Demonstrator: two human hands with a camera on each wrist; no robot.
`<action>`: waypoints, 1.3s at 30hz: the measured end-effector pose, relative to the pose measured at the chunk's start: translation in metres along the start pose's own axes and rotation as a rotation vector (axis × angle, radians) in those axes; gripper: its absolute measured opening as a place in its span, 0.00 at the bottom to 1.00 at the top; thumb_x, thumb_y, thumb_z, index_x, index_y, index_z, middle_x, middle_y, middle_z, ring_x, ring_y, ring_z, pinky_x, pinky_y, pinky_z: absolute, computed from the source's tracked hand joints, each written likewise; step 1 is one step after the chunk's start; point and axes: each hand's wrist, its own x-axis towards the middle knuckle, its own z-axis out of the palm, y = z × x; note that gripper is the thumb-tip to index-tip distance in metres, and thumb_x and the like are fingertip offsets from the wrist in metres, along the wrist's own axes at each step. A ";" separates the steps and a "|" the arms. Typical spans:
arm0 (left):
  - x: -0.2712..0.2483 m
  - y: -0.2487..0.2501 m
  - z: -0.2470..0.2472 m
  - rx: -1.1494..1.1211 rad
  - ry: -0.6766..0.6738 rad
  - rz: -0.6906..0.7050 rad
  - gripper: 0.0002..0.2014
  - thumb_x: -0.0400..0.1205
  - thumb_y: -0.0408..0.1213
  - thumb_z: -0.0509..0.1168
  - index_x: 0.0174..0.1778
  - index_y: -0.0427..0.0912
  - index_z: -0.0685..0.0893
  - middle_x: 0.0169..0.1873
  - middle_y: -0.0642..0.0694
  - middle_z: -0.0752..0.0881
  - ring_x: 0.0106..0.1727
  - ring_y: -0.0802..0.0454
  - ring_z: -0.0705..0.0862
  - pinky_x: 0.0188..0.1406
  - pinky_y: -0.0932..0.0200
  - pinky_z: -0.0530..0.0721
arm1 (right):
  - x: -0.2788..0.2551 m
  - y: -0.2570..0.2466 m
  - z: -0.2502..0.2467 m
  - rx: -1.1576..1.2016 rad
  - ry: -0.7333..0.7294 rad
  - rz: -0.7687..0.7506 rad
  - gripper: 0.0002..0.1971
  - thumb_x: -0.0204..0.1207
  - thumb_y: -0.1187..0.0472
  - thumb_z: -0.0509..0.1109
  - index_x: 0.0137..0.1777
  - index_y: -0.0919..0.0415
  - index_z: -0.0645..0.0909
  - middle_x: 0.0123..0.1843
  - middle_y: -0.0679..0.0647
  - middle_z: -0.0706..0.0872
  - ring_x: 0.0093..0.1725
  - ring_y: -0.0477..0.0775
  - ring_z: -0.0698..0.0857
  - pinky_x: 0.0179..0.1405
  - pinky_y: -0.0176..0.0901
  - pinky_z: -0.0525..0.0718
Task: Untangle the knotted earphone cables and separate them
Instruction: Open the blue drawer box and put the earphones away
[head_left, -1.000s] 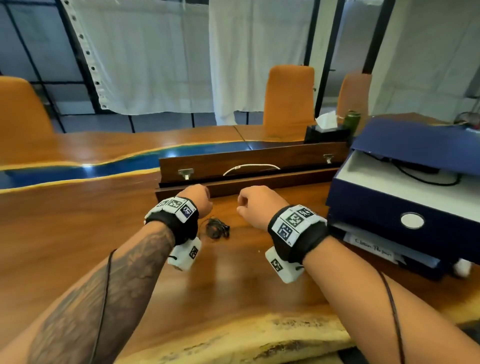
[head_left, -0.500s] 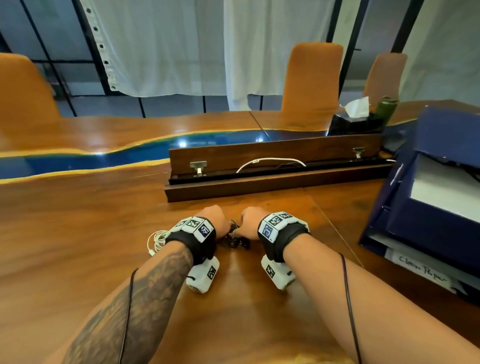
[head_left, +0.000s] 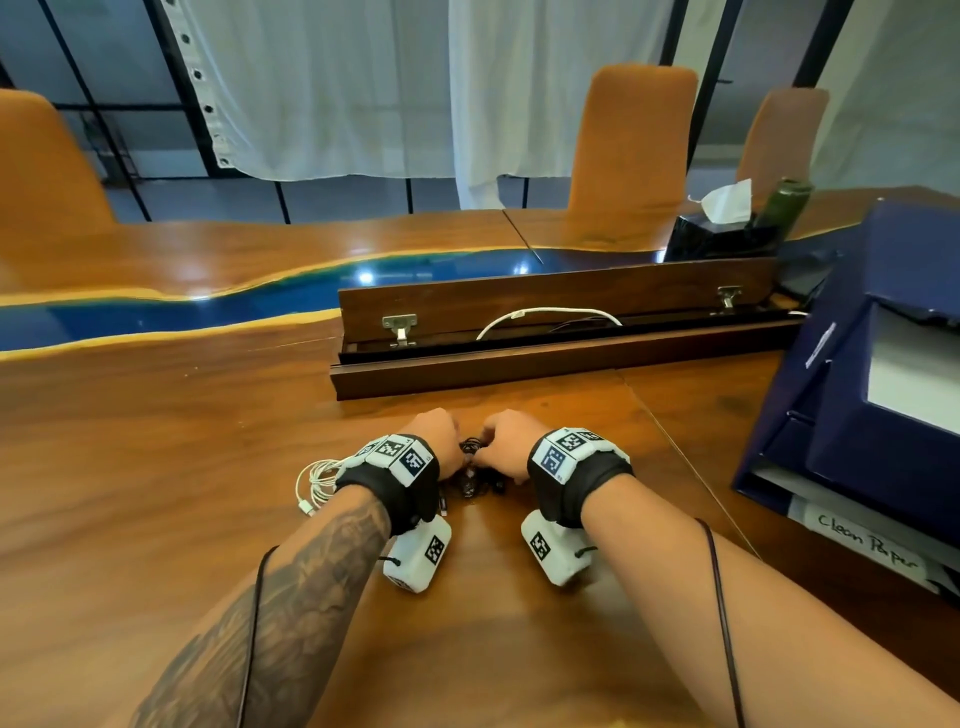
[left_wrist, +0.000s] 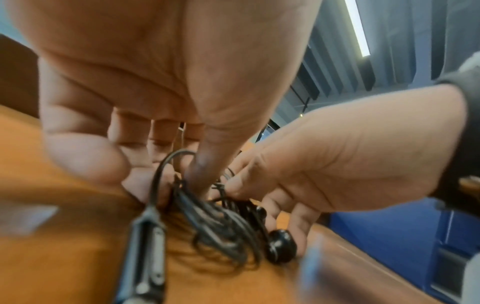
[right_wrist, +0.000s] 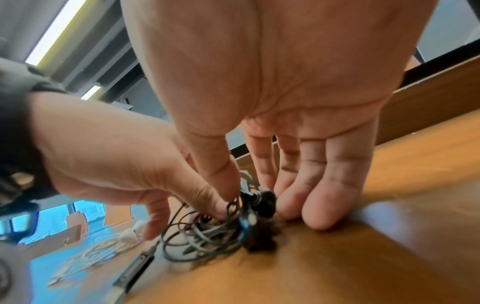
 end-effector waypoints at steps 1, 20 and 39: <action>0.000 -0.001 -0.001 -0.023 0.005 0.008 0.13 0.82 0.40 0.72 0.60 0.41 0.83 0.55 0.43 0.87 0.56 0.44 0.87 0.54 0.53 0.88 | 0.000 0.002 0.001 0.027 -0.001 -0.005 0.17 0.80 0.51 0.75 0.63 0.60 0.85 0.58 0.57 0.89 0.45 0.55 0.85 0.51 0.51 0.89; -0.051 0.020 -0.090 -0.675 0.111 0.379 0.05 0.84 0.31 0.70 0.54 0.42 0.84 0.40 0.45 0.91 0.37 0.53 0.89 0.26 0.63 0.86 | -0.074 -0.015 -0.079 0.165 0.387 -0.172 0.08 0.80 0.51 0.74 0.49 0.55 0.84 0.46 0.53 0.87 0.48 0.56 0.85 0.48 0.50 0.85; -0.163 0.193 -0.169 -0.828 0.152 0.788 0.09 0.84 0.30 0.69 0.60 0.39 0.84 0.51 0.37 0.91 0.51 0.44 0.92 0.44 0.45 0.93 | -0.260 0.016 -0.222 -0.098 0.908 -0.046 0.10 0.79 0.54 0.75 0.55 0.52 0.78 0.48 0.50 0.83 0.48 0.56 0.84 0.49 0.56 0.87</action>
